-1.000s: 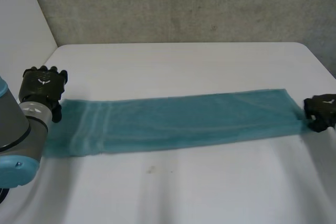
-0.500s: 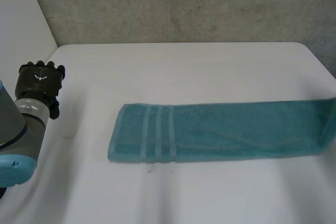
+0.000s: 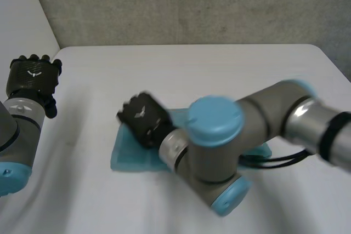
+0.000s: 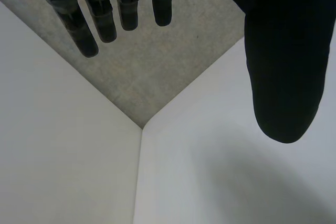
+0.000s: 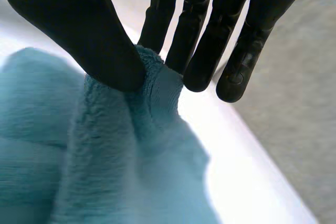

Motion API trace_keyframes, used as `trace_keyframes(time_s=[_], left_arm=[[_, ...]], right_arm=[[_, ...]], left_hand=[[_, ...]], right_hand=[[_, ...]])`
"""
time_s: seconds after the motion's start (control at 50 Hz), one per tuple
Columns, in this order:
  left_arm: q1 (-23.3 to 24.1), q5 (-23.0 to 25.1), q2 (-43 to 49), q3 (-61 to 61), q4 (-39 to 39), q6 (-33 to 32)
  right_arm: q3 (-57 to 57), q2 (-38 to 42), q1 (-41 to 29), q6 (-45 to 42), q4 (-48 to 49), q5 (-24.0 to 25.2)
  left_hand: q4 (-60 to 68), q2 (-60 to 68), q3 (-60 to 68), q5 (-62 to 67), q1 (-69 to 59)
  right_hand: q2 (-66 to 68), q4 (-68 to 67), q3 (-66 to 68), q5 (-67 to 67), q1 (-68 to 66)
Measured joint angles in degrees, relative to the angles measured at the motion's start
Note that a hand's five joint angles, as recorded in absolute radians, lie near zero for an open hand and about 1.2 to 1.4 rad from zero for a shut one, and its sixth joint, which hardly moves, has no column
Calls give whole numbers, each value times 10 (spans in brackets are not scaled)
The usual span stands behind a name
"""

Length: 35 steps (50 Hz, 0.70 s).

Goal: Fold the laundry

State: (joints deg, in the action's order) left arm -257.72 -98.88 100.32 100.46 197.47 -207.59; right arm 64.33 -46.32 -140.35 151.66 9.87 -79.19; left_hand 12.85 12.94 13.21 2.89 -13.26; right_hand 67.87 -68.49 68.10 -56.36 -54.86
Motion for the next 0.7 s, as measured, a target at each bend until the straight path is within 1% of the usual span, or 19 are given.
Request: trace_keyframes(time_s=[0.02,0.08,0.1,0.12,0.14,0.2,0.28,0.32,0.34,0.36,0.4,0.46,0.48,0.56,0.58,0.6,0.7], left_arm=[[1,0,0,0,0,0],[2,0,0,0,2,0],[3,0,1,-1,3,0],[3,0,1,-1,4,0],[4,1,1,-2,5,0],[13,1,4,-7,11,-1],[35,1,10,-18,25,-2],[57,1,20,-30,37,-2],[57,1,20,-30,37,-2],[71,1,27,-38,44,-2],[94,1,40,-51,51,-2],[122,1,60,-65,55,-1],[140,2,74,-72,55,0],[182,10,110,-83,53,0],[182,10,110,-83,53,0],[197,14,127,-85,52,0],[216,18,155,-82,50,-1]], right_arm=[[-8,17,-8,0,-1,-3],[-19,32,-14,1,-2,-10],[-24,36,-14,2,-2,-16],[-27,36,-14,3,-2,-20],[-28,34,-13,4,-3,-24],[-28,11,-6,15,-5,-43],[-2,-39,23,47,-11,-69],[22,-70,46,69,-16,-78],[22,-70,46,69,-16,-78],[51,-102,71,91,-22,-84],[88,-136,103,114,-30,-88],[132,-167,139,131,-40,-88],[162,-184,162,139,-47,-86],[228,-214,213,145,-58,-77],[228,-214,213,145,-58,-77],[261,-224,237,143,-60,-69],[327,-233,285,137,-58,-51]], left_hand=[[-1,-1,-3,0,3],[-1,-2,-3,-1,3],[-1,-2,-3,-1,3],[-1,-2,-3,-1,3],[-2,-2,-3,-1,3],[-2,-2,-3,-1,3],[-2,-2,-3,-1,3],[-2,-2,-3,-1,3],[-2,-2,-3,-1,3],[-2,-2,-3,-1,3],[-2,-2,-3,-1,3],[-2,-2,-3,-1,3],[-2,-2,-3,-1,3],[-2,-2,-3,-1,3],[-2,-2,-3,-1,3],[-1,-2,-3,-1,3],[0,-1,-3,0,3]], right_hand=[[0,0,0,0,0],[0,0,0,0,-4],[-23,25,-24,21,18],[-96,87,-86,76,63],[-96,87,-86,76,63],[-453,452,-448,428,378],[-552,552,-556,522,430],[-554,552,-558,522,430],[-554,552,-558,522,430],[-554,552,-558,522,430],[-554,552,-558,522,430],[-554,552,-558,522,430],[-554,552,-558,522,430],[-554,552,-558,522,430],[-554,552,-558,522,430],[-554,552,-558,522,430],[-541,545,-543,516,424]])
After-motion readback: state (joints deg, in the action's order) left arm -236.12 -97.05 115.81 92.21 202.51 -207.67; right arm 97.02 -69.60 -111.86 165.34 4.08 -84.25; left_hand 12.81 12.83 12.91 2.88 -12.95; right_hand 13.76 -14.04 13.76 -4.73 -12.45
